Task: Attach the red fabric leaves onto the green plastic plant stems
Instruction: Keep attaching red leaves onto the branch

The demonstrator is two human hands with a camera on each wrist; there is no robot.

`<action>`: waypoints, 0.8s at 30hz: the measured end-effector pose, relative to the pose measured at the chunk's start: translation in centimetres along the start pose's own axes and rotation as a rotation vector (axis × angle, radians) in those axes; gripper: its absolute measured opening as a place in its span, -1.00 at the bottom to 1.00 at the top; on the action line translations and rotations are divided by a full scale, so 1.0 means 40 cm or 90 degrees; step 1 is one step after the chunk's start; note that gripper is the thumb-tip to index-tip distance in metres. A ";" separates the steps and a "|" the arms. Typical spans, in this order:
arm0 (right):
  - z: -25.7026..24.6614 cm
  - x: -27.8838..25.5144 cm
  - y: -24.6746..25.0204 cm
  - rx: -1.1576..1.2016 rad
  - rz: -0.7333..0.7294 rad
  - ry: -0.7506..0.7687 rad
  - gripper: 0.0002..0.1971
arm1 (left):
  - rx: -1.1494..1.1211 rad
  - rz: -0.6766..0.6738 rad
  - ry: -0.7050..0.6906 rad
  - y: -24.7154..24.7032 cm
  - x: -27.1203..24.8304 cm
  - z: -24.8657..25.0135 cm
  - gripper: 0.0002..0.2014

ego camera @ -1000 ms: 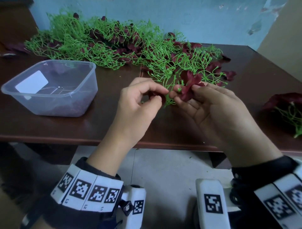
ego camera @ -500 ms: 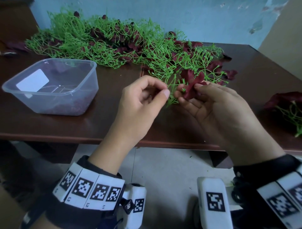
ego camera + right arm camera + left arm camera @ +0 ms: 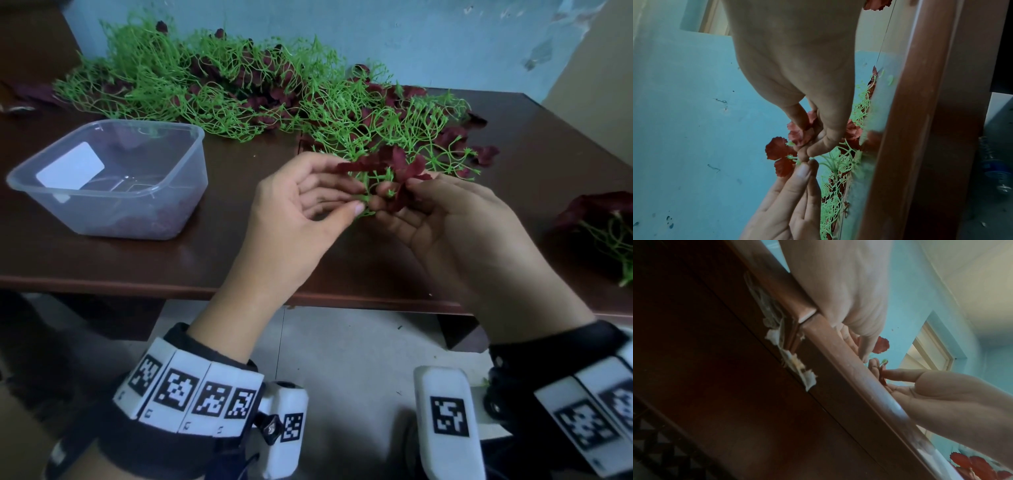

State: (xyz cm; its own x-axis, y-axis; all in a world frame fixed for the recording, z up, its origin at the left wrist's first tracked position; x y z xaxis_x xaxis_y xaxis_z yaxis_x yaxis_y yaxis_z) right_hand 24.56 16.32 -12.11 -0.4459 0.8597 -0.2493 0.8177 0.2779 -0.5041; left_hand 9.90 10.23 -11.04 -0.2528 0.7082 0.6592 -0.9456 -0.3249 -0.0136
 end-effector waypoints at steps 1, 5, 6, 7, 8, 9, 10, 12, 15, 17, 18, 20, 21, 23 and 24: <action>-0.001 0.000 -0.001 0.004 -0.002 0.001 -0.77 | 0.017 0.003 -0.006 0.002 -0.001 0.002 -0.63; -0.005 0.001 0.002 0.002 0.004 0.016 -0.77 | 0.107 0.047 -0.049 0.027 0.001 0.025 -0.70; -0.005 0.002 0.005 0.000 0.008 0.018 -0.77 | 0.105 0.064 -0.058 0.034 0.002 0.031 -0.71; -0.005 0.003 0.006 -0.004 0.011 0.018 -0.78 | 0.091 0.078 -0.066 0.038 0.002 0.035 -0.72; -0.004 0.004 0.008 -0.010 0.013 0.018 -0.79 | 0.069 0.087 -0.070 0.039 0.002 0.037 -0.72; -0.003 0.005 0.008 -0.018 0.014 0.018 -0.79 | 0.044 0.091 -0.070 0.039 0.001 0.037 -0.72; -0.002 0.007 0.009 -0.027 0.015 0.018 -0.78 | 0.023 0.094 -0.068 0.038 0.001 0.034 -0.72; 0.000 0.008 0.010 -0.046 0.020 0.019 -0.77 | -0.008 0.096 -0.067 0.039 0.001 0.031 -0.72; 0.002 0.009 0.012 -0.090 0.041 0.023 -0.77 | -0.020 0.088 -0.070 0.039 0.002 0.030 -0.78; -0.007 0.008 0.022 -0.126 0.079 0.054 -0.78 | 0.007 0.070 -0.078 0.033 0.003 0.035 -0.81; -0.023 0.004 0.030 -0.146 0.106 0.091 -0.76 | 0.030 0.057 -0.086 0.029 0.002 0.038 -0.81; -0.071 -0.017 0.038 -0.183 0.147 0.202 -0.74 | 0.071 0.024 -0.097 0.016 -0.001 0.041 -0.82; -0.099 -0.036 0.031 -0.197 0.146 0.273 -0.77 | 0.090 0.001 -0.102 0.008 -0.002 0.041 -0.84; -0.140 -0.085 -0.001 -0.217 0.092 0.404 -0.83 | 0.138 -0.051 -0.124 -0.013 -0.004 0.046 -0.88; -0.145 -0.108 -0.022 -0.221 0.043 0.438 -0.85 | 0.161 -0.075 -0.140 -0.025 -0.004 0.051 -0.89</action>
State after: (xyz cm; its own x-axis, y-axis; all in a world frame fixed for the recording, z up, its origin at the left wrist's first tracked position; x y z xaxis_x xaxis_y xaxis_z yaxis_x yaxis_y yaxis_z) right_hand 27.88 14.82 -5.80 -0.1568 0.9209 0.3568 0.9532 0.2356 -0.1893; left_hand 11.30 9.14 -9.61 -0.0682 0.6070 0.7917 -0.8783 -0.4130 0.2409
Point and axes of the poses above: each hand's wrist, its own x-axis towards the middle knuckle, its own y-axis out of the back of the hand, z = x × y, the point moved 9 cm from there along x, towards the middle knuckle, and after that the axes turned 13 degrees about -y, right-handed, at the moved point
